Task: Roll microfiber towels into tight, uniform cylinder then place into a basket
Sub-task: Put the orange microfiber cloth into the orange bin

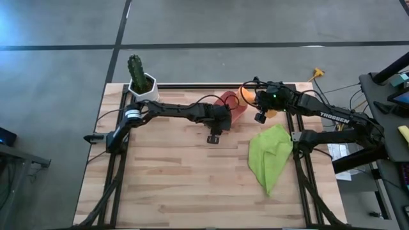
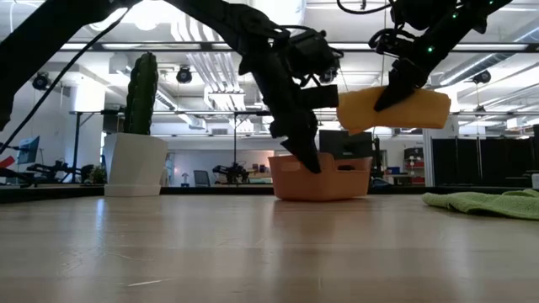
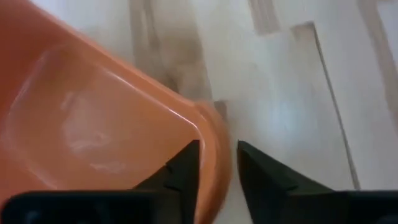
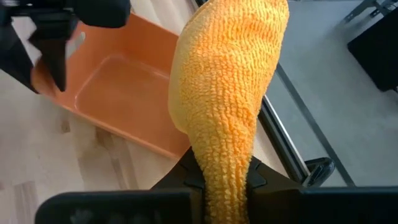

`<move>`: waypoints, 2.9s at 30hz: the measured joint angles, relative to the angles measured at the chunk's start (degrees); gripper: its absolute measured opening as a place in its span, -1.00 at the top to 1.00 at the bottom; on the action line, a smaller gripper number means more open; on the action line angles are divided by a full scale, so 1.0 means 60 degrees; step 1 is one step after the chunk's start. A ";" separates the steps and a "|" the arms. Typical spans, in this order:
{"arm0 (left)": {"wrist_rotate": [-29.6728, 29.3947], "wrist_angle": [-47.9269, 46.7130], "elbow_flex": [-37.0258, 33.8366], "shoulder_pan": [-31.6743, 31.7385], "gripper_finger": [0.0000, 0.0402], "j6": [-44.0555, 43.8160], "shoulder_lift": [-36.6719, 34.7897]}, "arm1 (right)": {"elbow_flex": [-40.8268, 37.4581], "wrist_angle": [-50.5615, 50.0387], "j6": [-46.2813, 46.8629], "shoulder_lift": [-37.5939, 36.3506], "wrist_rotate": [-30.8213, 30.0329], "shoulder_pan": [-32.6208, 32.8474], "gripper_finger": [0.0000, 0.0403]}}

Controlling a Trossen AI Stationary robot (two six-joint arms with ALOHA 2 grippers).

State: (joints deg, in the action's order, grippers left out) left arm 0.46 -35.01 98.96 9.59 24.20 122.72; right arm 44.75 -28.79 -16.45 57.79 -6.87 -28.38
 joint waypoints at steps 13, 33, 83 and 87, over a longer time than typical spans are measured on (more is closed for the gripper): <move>-0.0138 -0.2229 0.0000 -0.0459 0.99 0.3086 -0.0422 | 0.0000 -0.0242 -0.0010 -0.0009 0.1130 0.0004 0.89; 0.1702 -0.3668 -0.0821 -0.1613 1.00 0.5567 -0.1446 | 0.0004 -0.0231 0.0371 -0.0257 0.1716 0.2148 0.89; -0.1025 0.5306 -0.8727 -0.2245 0.74 -0.1414 -0.8502 | 0.0406 0.5399 -0.4522 0.5649 -0.3834 0.6335 0.89; -0.1025 0.5584 -0.9013 -0.2245 0.74 -0.1465 -0.8269 | 0.0563 0.5315 -0.3717 0.6044 -0.3580 0.6375 0.89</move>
State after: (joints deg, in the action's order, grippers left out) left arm -5.68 -1.50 44.88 -3.88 15.42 73.10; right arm 48.13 3.10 -38.75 94.05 -28.36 9.87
